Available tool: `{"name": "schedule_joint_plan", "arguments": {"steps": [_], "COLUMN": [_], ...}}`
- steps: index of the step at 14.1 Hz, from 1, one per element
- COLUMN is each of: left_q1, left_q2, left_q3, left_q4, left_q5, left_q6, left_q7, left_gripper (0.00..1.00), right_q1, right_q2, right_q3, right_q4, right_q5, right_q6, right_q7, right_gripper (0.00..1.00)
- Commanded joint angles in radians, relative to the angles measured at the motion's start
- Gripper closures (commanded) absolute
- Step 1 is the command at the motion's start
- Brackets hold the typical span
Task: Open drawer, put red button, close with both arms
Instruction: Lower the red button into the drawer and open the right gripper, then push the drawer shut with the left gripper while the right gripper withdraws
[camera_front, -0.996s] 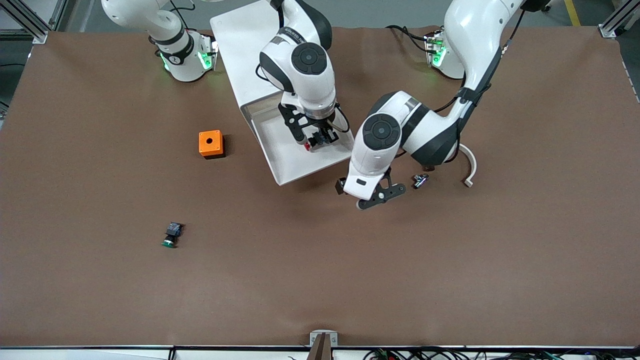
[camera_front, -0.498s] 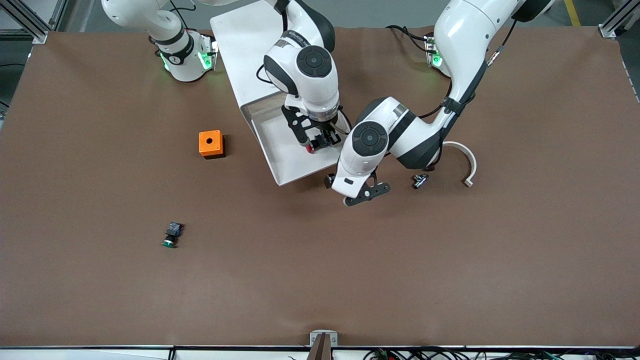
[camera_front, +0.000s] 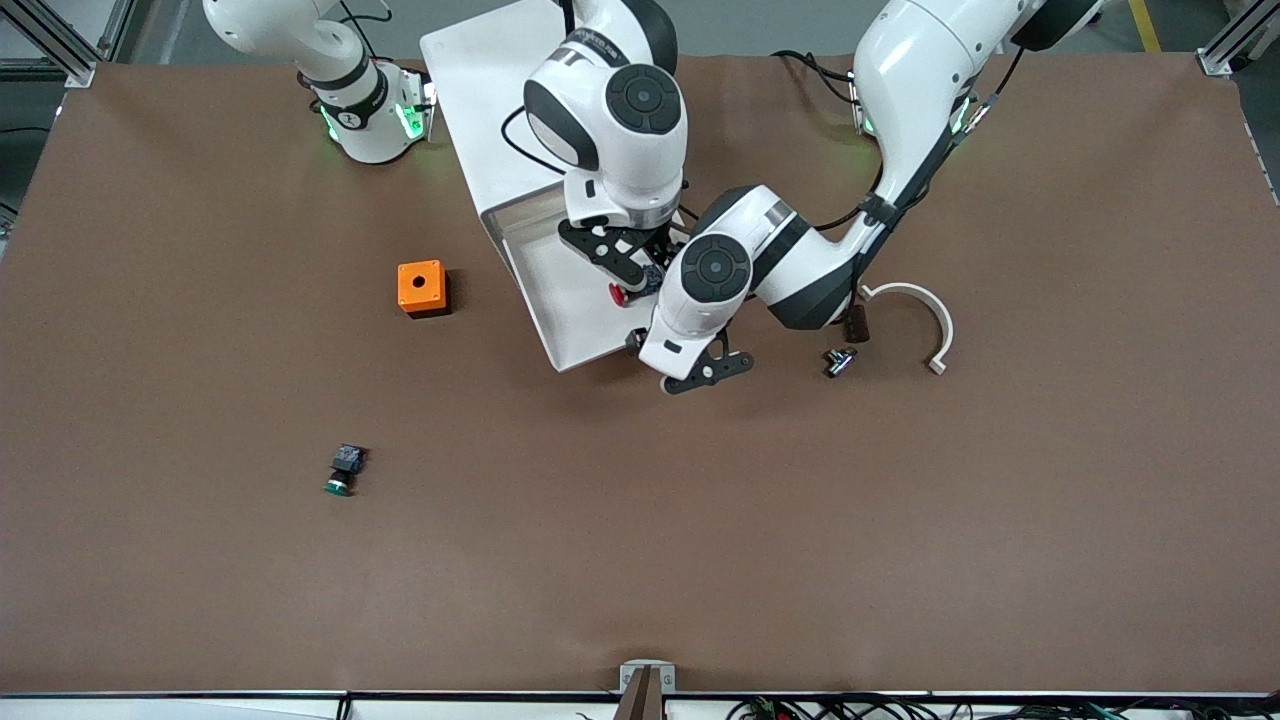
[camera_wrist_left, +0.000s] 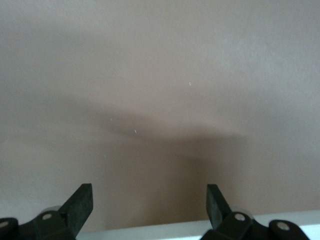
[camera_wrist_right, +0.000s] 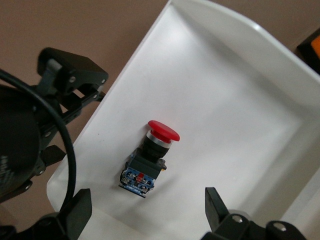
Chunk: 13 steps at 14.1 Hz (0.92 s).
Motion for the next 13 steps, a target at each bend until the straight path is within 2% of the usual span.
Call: {"name": "schedule_joint_plan", "arguments": {"steps": [1,8,13], "left_q1": [0.005,0.005,-0.007], "left_q2": [-0.009,-0.012,-0.009], "left_q3": [-0.035,-0.145,-0.207], "left_q4": [-0.013,-0.066,-0.083], "left_q5": [-0.047,-0.049,-0.049], "left_q6": [0.002,0.0,-0.001], "left_q7": [0.005,-0.111,-0.203], "left_gripper": [0.0,0.0,0.0], "right_q1": [-0.06,-0.158,-0.302], "right_q2": [-0.043,-0.169,-0.235], "right_q3": [0.004,0.004,0.004], "right_q4": [0.048,0.094,0.097], "right_q5": [-0.002,0.005,0.051], "right_q6": [-0.066,-0.223,-0.293], "right_q7": [-0.133,-0.362,-0.558], "right_gripper": [0.0,0.0,0.0]}}
